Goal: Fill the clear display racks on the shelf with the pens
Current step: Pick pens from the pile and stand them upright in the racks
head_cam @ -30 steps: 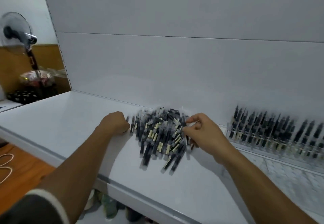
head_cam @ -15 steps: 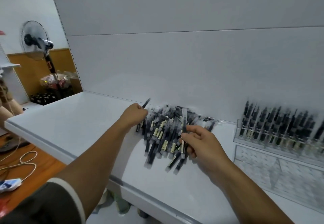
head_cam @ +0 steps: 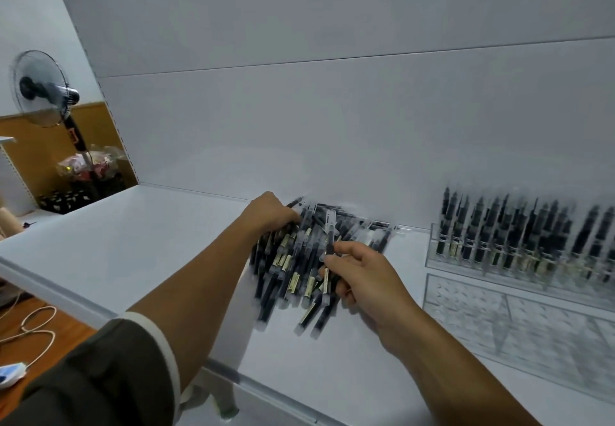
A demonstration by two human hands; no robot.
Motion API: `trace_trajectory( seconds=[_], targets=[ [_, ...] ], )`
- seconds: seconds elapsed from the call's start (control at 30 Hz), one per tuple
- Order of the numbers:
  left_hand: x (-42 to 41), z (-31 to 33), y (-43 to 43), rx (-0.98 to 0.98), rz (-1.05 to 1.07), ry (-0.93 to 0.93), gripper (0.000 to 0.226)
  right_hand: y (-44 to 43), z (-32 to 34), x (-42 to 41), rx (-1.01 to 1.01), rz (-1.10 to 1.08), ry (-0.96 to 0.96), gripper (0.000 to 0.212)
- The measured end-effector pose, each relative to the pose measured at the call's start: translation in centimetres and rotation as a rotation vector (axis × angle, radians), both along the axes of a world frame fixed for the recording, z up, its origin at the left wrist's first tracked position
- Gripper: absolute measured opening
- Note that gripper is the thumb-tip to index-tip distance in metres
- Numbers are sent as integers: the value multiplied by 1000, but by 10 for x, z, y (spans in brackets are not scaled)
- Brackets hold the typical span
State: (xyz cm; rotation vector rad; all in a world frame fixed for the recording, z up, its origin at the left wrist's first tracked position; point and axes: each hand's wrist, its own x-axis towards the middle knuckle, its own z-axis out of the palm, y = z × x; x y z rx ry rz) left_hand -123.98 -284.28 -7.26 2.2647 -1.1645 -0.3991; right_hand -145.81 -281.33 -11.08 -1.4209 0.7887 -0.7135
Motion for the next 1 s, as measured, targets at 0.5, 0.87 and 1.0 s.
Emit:
trace_trajectory(
  seconds=[0.5, 0.87, 1.0],
  targets=[
    [-59, 18, 11, -530, -256, 454, 22, -5, 40, -31, -194, -77, -127, 15],
    [-211, 10, -17, -588, -581, 810, 18, -66, 63, -210, -602, -570, 28, 19],
    [-268, 1, -27, -653, -609, 905, 16, -87, 50, -234, -656, -679, 73, 20]
  ],
)
